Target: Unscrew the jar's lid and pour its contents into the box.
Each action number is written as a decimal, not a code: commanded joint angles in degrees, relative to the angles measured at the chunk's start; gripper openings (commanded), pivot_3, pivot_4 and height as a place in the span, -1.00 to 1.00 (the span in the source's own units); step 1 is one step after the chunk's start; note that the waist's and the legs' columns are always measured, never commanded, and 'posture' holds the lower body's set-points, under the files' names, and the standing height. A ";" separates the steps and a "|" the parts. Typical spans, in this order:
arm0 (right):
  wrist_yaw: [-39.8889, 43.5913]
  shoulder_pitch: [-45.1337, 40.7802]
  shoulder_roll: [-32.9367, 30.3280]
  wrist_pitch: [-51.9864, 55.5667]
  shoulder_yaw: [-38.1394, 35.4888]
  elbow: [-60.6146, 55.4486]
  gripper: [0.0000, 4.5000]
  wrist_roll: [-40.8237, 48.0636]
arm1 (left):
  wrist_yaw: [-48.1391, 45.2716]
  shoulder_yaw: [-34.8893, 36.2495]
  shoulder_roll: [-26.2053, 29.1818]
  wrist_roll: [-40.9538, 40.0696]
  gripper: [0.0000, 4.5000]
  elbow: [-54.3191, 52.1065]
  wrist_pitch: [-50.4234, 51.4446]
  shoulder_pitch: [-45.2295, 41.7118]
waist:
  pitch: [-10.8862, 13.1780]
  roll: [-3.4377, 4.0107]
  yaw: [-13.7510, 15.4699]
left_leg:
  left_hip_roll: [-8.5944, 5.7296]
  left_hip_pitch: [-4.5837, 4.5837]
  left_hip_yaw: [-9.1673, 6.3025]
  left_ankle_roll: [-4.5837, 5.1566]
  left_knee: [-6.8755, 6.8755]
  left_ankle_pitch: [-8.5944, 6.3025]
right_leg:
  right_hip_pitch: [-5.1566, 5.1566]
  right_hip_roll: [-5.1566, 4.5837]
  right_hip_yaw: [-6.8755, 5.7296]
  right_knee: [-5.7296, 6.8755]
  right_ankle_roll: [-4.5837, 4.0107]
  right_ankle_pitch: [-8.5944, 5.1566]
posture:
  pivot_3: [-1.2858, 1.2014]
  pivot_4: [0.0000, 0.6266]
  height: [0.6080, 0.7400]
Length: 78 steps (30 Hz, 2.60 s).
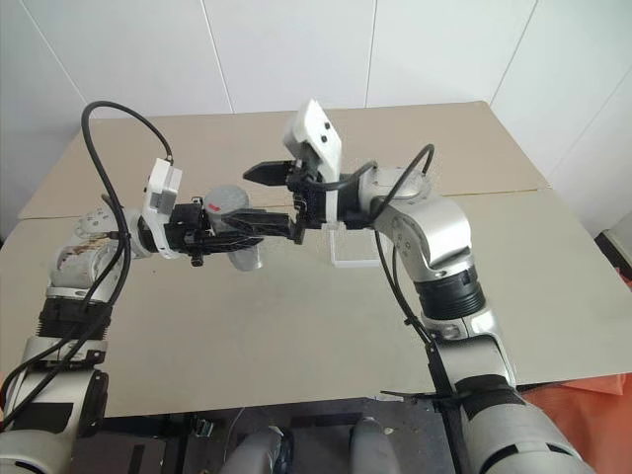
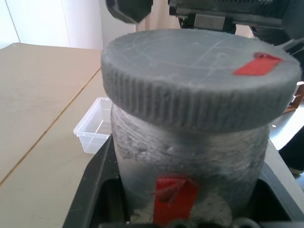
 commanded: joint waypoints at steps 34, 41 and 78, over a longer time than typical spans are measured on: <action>-1.45 -5.49 3.44 2.42 2.25 2.80 0.23 -0.97 | 0.08 1.21 0.79 -0.45 -0.14 -1.88 -1.01 -0.14 | 0.00 0.00 -0.09 | 0.00 0.00 0.00 0.00 0.00 0.00 | -0.02 0.00 0.00 0.02 0.00 0.00 | 0.03 -0.52 1.00; -0.19 -8.02 1.21 2.58 -1.87 4.81 0.23 1.13 | -0.60 -0.21 0.95 -0.10 -0.14 -3.34 -0.01 3.03 | 0.00 0.00 -0.10 | 0.01 0.00 0.00 0.00 0.00 0.00 | -0.02 0.00 0.00 0.02 0.00 0.00 | 0.03 -0.52 1.00; -23.16 30.08 -13.45 -11.12 -13.63 11.01 0.94 -17.25 | 12.62 0.93 -4.97 4.07 -0.14 -1.91 -8.00 -0.52 | -0.01 -0.02 0.31 | -0.04 0.19 0.48 0.13 0.06 -0.07 | 0.10 -0.14 0.25 -0.15 0.00 0.00 | 0.03 -0.52 1.00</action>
